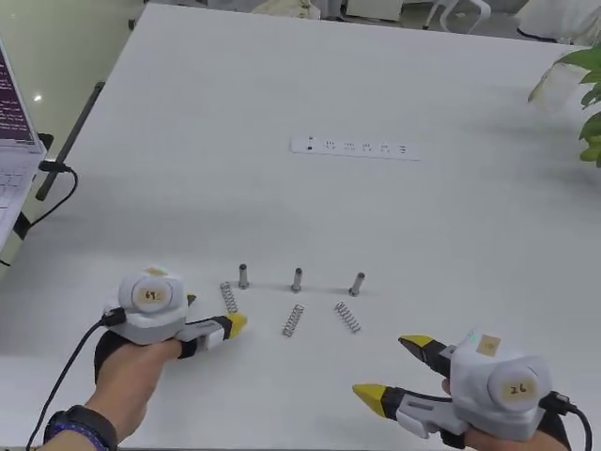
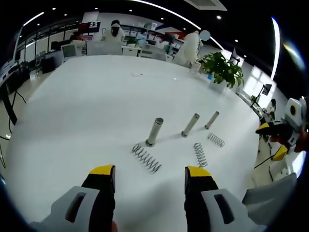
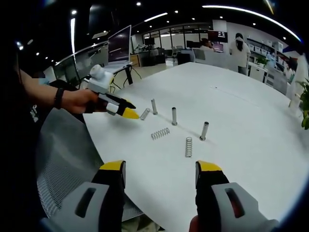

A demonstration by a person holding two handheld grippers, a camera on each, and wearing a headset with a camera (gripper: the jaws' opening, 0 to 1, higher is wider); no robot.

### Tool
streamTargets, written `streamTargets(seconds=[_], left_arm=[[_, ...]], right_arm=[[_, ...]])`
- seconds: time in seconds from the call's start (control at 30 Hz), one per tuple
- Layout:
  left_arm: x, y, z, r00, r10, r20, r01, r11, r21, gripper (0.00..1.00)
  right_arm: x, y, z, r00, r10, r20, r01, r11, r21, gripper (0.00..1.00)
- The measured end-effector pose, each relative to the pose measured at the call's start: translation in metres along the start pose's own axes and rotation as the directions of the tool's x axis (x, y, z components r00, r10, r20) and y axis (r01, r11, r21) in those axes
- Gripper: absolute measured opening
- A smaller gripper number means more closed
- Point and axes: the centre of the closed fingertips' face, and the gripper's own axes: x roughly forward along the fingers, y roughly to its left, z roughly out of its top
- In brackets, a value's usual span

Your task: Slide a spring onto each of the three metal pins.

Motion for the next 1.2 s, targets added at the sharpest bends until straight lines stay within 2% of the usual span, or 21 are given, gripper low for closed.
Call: streamTargets(seconds=[0.33, 0.53, 0.8, 1.0, 1.2], left_arm=[[0.016, 0.002, 0.0, 0.9992, 0.041, -0.002, -0.041, 0.998, -0.052, 0.5], [0.021, 0.0, 0.003, 0.9984, 0.056, 0.003, -0.056, 0.997, -0.052, 0.49], [0.027, 0.002, 0.008, 0.9945, 0.101, 0.026, -0.1, 0.994, -0.048, 0.42], [0.028, 0.0, 0.005, 0.9919, 0.126, 0.02, -0.126, 0.992, 0.012, 0.32], [0.026, 0.004, 0.003, 0.9899, 0.142, 0.008, -0.142, 0.988, 0.06, 0.22]], right_arm=[[0.003, -0.001, 0.004, 1.0, 0.007, 0.004, -0.007, 1.0, 0.003, 0.56], [0.003, -0.002, 0.008, 0.9999, 0.009, 0.008, -0.009, 1.0, 0.0, 0.56], [0.002, -0.004, 0.008, 0.9999, 0.01, 0.006, -0.01, 1.0, -0.002, 0.56], [0.003, -0.004, 0.009, 0.9999, 0.01, 0.006, -0.01, 1.0, -0.004, 0.56], [0.004, -0.003, 0.006, 1.0, 0.009, -0.002, -0.009, 1.0, -0.006, 0.56]])
